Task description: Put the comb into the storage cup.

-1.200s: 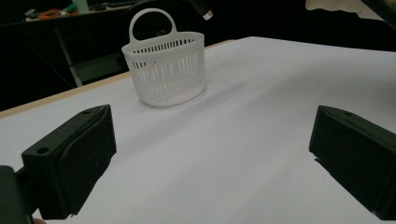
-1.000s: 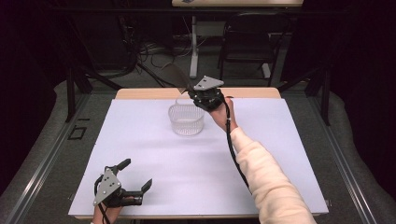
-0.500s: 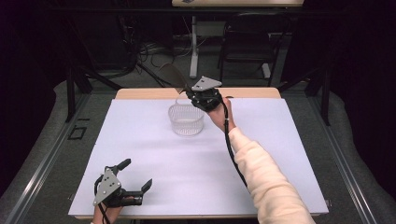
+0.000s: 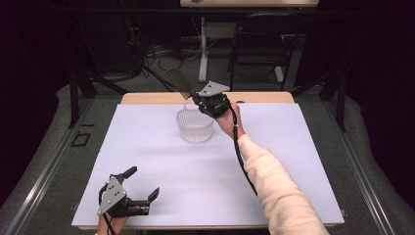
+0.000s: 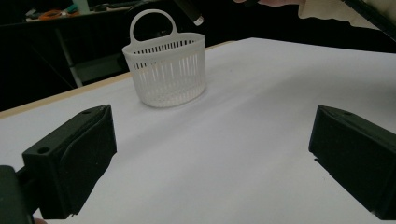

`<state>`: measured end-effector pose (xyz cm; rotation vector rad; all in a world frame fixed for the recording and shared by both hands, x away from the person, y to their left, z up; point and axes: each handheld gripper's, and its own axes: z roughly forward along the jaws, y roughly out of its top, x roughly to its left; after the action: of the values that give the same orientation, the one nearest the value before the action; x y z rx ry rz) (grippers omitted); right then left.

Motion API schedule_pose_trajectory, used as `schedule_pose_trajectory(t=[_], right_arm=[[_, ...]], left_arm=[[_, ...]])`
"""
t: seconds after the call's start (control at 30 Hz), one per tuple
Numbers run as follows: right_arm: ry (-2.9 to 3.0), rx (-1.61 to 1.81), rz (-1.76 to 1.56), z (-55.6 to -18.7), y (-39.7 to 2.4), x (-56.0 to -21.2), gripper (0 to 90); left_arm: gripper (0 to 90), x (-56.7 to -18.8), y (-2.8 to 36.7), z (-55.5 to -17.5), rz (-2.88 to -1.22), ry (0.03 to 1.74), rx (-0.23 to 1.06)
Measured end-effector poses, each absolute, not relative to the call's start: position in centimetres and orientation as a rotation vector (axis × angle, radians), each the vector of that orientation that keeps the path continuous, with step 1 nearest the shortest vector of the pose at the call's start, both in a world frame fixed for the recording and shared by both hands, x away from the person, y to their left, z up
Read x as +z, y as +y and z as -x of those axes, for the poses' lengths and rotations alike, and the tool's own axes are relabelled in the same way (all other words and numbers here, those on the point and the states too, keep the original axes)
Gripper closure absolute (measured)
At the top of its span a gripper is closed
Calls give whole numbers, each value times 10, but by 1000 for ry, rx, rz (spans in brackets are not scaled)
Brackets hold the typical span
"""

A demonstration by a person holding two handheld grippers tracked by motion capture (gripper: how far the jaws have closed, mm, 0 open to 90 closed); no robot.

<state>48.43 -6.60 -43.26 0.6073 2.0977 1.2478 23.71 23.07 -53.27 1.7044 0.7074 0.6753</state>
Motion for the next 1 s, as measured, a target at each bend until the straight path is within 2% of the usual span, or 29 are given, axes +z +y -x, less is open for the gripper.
schedule_pose_trajectory(t=[1.0], right_arm=[[2122, 1256, -575, -484, -55, -437, 727]], left_arm=[[9, -533, 231, -237, -1705, 708, 673]])
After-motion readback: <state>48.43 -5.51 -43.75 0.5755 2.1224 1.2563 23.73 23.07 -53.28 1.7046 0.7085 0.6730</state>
